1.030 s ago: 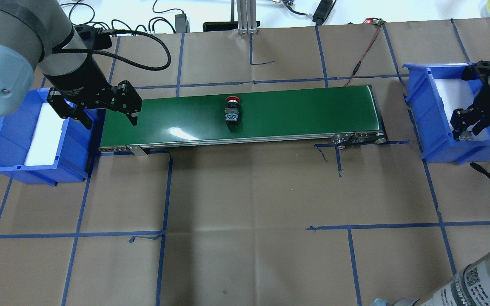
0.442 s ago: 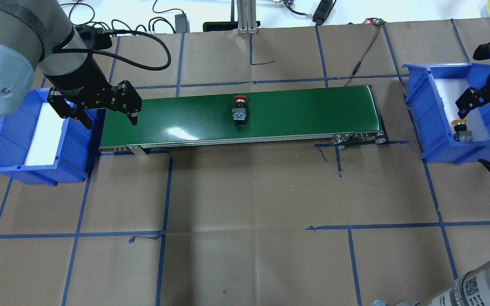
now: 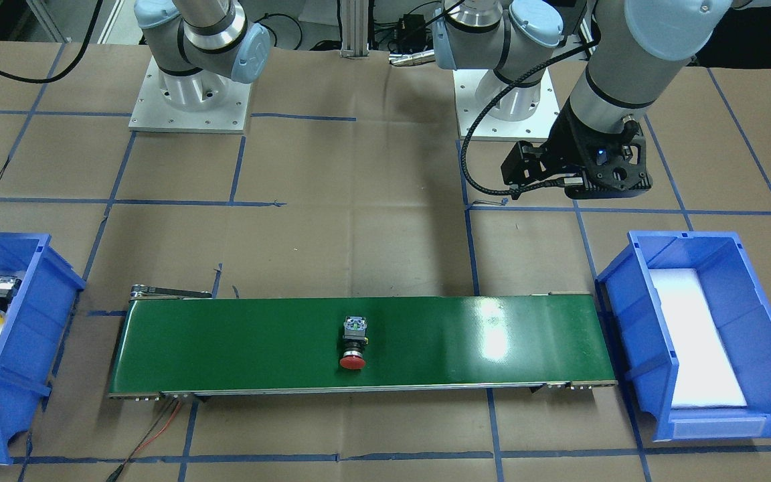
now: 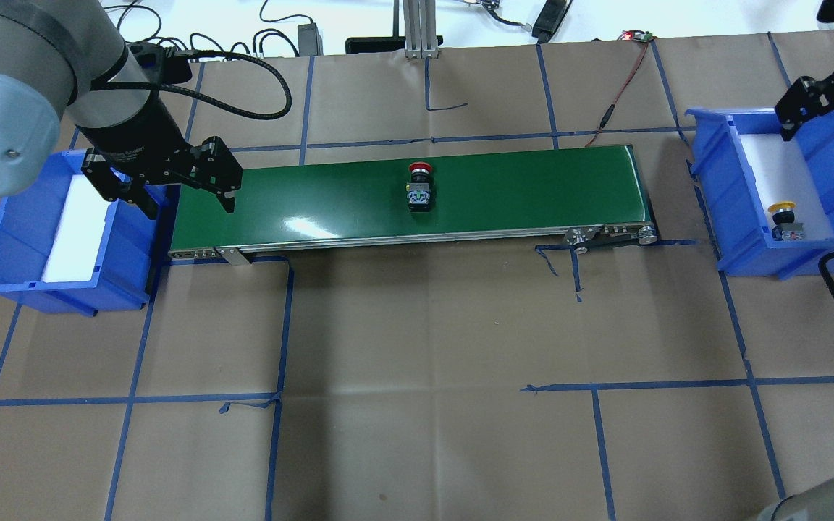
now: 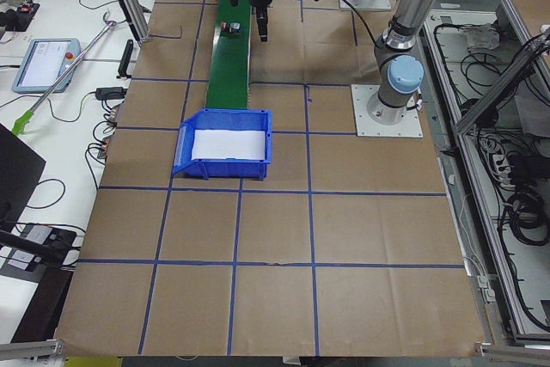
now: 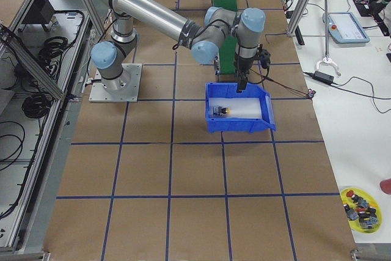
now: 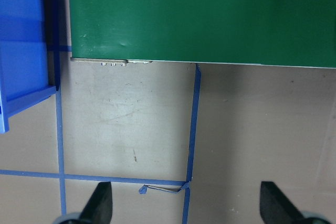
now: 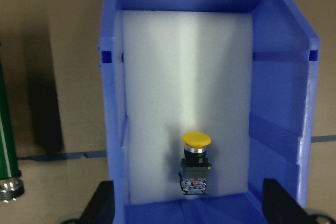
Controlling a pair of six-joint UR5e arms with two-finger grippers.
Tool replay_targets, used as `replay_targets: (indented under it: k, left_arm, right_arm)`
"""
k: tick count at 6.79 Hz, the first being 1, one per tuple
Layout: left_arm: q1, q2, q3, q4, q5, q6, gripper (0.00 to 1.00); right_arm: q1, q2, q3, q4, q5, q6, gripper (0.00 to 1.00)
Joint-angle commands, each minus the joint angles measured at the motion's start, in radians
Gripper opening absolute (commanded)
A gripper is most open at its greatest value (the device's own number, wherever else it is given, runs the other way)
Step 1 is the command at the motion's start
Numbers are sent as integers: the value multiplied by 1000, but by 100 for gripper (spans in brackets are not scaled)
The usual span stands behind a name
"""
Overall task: Transport two buttons from left to right
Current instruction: 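Move the right gripper back over the belt toward the red button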
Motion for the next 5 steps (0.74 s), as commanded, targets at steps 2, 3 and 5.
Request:
replay_targets:
  k: [2,3,5]
  left_arm:
    - [0,2,6,16,-8,3,100]
    - [-2,7,1,45,-11,-2,100]
    - [-3,13,4,61,-14,-6,100]
  right_arm:
    - [188,-99,-13,53,191,306,100]
    - [242,-104,-4,61,218,431,100]
    - [372,-95,25,61,206,655,100]
